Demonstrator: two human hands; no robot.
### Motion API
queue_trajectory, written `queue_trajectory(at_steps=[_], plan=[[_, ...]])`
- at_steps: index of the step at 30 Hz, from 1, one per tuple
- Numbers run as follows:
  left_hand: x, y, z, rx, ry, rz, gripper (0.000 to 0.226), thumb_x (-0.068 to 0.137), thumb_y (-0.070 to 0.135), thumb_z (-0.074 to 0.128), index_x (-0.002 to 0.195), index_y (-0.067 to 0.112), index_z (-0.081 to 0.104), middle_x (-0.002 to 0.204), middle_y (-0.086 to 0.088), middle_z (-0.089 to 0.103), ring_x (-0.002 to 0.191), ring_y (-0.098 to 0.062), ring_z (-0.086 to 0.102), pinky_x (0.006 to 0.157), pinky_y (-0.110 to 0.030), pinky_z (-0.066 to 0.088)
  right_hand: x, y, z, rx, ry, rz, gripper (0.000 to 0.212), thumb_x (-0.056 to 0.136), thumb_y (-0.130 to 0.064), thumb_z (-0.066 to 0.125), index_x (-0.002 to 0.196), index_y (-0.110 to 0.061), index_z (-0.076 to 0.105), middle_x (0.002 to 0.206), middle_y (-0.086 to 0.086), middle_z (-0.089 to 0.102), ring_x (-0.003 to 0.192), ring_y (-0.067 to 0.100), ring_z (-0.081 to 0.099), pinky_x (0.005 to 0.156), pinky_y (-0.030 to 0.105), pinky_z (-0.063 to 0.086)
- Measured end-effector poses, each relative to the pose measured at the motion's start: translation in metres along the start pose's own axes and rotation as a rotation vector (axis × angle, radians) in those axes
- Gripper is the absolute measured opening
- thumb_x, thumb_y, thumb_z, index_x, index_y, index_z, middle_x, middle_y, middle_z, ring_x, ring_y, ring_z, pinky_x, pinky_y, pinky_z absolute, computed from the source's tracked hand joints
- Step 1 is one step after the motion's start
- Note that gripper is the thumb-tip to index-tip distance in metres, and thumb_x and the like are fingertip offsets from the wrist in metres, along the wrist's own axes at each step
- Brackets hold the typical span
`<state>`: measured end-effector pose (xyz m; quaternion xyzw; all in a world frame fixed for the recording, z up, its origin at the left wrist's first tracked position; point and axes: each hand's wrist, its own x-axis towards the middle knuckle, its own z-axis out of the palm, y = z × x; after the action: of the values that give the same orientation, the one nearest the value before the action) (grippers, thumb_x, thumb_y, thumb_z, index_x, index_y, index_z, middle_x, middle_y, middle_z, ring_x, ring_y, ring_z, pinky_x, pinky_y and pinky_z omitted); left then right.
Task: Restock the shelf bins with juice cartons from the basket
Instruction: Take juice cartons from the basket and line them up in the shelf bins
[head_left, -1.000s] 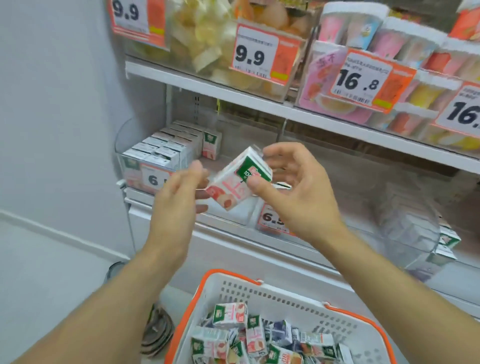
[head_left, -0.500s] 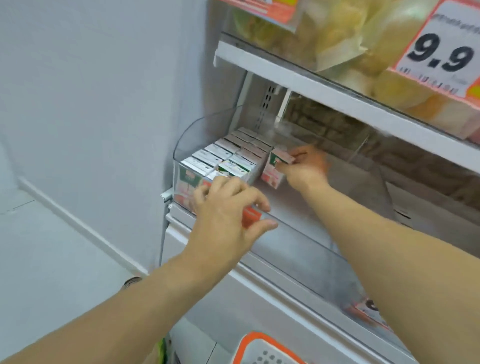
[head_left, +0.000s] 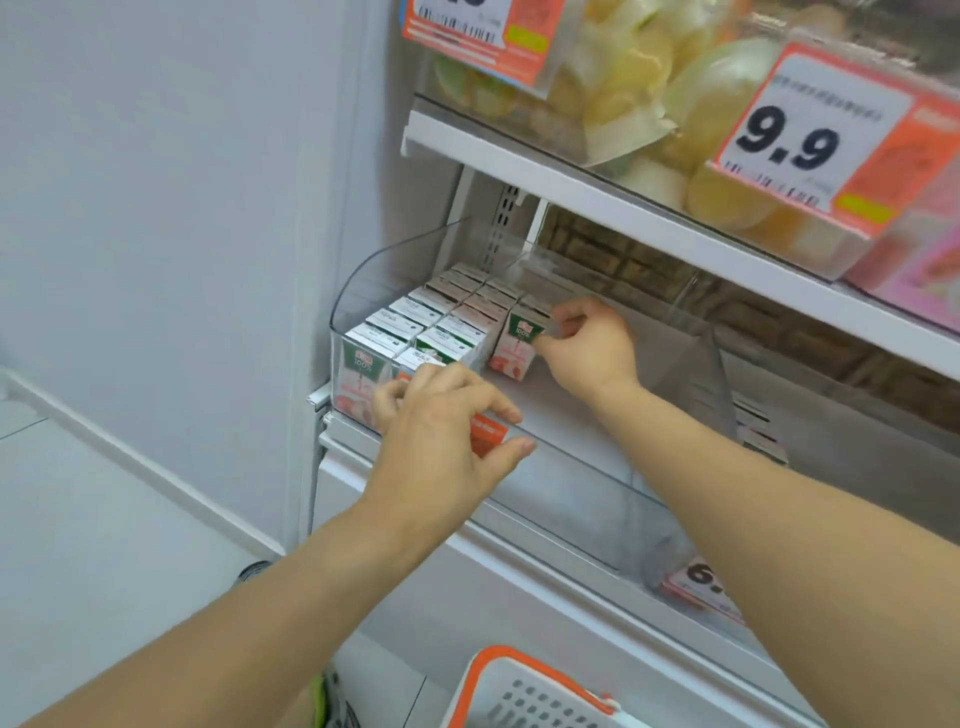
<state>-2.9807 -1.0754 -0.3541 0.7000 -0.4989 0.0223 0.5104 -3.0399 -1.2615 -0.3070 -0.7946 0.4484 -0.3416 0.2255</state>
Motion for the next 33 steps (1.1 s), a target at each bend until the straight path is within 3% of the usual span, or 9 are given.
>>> queue_trajectory(at_steps=[3,5,7,15,19,21,25,28,33], plan=[[-0.013,0.025,-0.007,-0.058,-0.013,0.072,0.021,0.08,0.028,0.079,0.1,0.028,0.072,0.114,0.009,0.059,0.115,-0.009,0.051,0.101,-0.031,0.025,-0.07,-0.012,-0.048,0.208,0.001,-0.081,0.016,0.078,-0.014,0.075,0.08,-0.026,0.066,0.067,-0.012,0.059,0.057,-0.004,0.053,0.056,0.008,0.04],[-0.025,0.044,-0.008,-0.135,-0.038,0.149,0.012,0.082,0.019,0.077,0.093,0.02,0.072,0.105,0.003,0.058,0.1,-0.007,0.055,0.092,-0.026,0.04,-0.128,-0.005,-0.083,0.309,-0.038,-0.12,0.018,0.077,-0.011,0.077,0.076,-0.026,0.068,0.064,-0.013,0.061,0.056,-0.002,0.052,0.056,0.01,0.043],[-0.042,0.062,-0.001,-0.158,-0.142,0.182,0.007,0.083,0.016,0.075,0.086,0.019,0.07,0.096,0.002,0.057,0.083,-0.004,0.054,0.077,-0.015,0.041,-0.184,0.016,-0.111,0.384,-0.086,-0.092,0.018,0.078,-0.009,0.077,0.077,-0.025,0.069,0.065,-0.012,0.063,0.059,0.002,0.054,0.058,0.012,0.045],[-0.184,0.061,0.074,-0.08,-0.697,-0.102,0.008,0.085,0.015,0.072,0.08,0.019,0.068,0.082,0.01,0.063,0.067,-0.006,0.062,0.065,-0.022,0.046,-0.357,0.167,-0.099,0.265,-0.262,0.393,0.017,0.086,-0.009,0.068,0.086,-0.026,0.066,0.066,-0.011,0.059,0.059,0.003,0.055,0.06,0.019,0.047],[-0.252,0.038,0.106,0.07,-1.008,-0.222,0.008,0.089,0.019,0.07,0.095,0.013,0.071,0.117,0.002,0.068,0.094,-0.008,0.062,0.077,-0.013,0.048,-0.42,0.226,-0.07,0.07,-0.631,0.527,0.008,0.089,-0.013,0.066,0.096,-0.014,0.068,0.084,-0.001,0.067,0.085,0.019,0.066,0.078,0.031,0.054],[-0.276,0.029,0.116,0.19,-1.111,-0.268,0.024,0.089,0.021,0.07,0.112,0.012,0.068,0.132,-0.004,0.06,0.116,-0.017,0.058,0.094,-0.023,0.048,-0.443,0.245,-0.064,0.038,-0.726,0.589,0.017,0.09,-0.016,0.068,0.105,-0.01,0.068,0.098,0.004,0.069,0.095,0.022,0.066,0.086,0.034,0.054],[-0.305,0.007,0.12,0.331,-1.202,-0.395,0.033,0.09,0.022,0.069,0.121,0.012,0.062,0.12,-0.005,0.063,0.112,-0.022,0.06,0.091,-0.028,0.048,-0.462,0.263,-0.058,0.025,-0.733,0.641,0.028,0.089,-0.019,0.071,0.115,-0.01,0.064,0.106,0.006,0.067,0.1,0.022,0.064,0.09,0.036,0.053],[-0.322,-0.009,0.12,0.434,-1.32,-0.434,0.046,0.09,0.029,0.07,0.131,0.016,0.054,0.13,-0.002,0.061,0.119,-0.021,0.058,0.089,-0.023,0.041,-0.464,0.269,-0.049,0.029,-0.754,0.67,0.033,0.088,-0.023,0.074,0.117,-0.011,0.062,0.109,0.006,0.066,0.096,0.021,0.062,0.086,0.031,0.052],[-0.335,-0.024,0.129,0.443,-1.299,-0.472,0.062,0.08,0.021,0.079,0.135,0.017,0.051,0.138,-0.005,0.055,0.116,-0.023,0.059,0.084,-0.022,0.041,-0.467,0.272,-0.024,0.053,-0.847,0.78,0.047,0.079,-0.025,0.082,0.12,-0.012,0.061,0.112,0.005,0.065,0.088,0.019,0.056,0.075,0.028,0.046]])
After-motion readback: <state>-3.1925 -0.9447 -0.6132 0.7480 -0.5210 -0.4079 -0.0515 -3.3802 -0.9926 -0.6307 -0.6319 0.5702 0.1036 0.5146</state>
